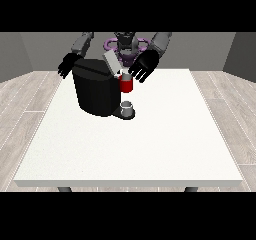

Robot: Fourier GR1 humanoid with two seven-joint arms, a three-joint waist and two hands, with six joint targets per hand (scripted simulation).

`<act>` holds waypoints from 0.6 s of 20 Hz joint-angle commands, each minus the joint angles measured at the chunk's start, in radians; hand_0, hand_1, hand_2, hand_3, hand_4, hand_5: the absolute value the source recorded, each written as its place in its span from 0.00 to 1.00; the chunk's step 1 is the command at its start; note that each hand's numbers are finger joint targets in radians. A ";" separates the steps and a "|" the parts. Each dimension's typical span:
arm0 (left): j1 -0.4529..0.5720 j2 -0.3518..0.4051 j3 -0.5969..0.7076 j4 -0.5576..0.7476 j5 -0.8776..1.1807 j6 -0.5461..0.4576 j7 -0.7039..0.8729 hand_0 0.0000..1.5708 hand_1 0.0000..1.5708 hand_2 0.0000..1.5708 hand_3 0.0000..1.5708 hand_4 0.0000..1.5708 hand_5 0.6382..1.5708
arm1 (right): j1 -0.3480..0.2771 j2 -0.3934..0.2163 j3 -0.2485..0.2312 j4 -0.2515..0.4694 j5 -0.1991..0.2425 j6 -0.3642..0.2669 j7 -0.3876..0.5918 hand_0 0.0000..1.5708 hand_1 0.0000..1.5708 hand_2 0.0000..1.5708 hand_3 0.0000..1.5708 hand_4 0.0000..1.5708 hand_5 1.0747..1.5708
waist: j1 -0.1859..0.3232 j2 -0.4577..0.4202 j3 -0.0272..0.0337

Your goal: Insert the coffee pod into the coffee machine and close the lid

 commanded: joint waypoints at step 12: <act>0.042 -0.014 -0.064 -0.009 -0.078 -0.014 -0.032 0.00 0.00 0.00 0.00 0.00 1.00 | 0.002 -0.017 -0.018 0.020 0.004 -0.010 0.009 0.00 0.00 0.00 0.00 0.22 1.00 | 0.022 -0.014 -0.0008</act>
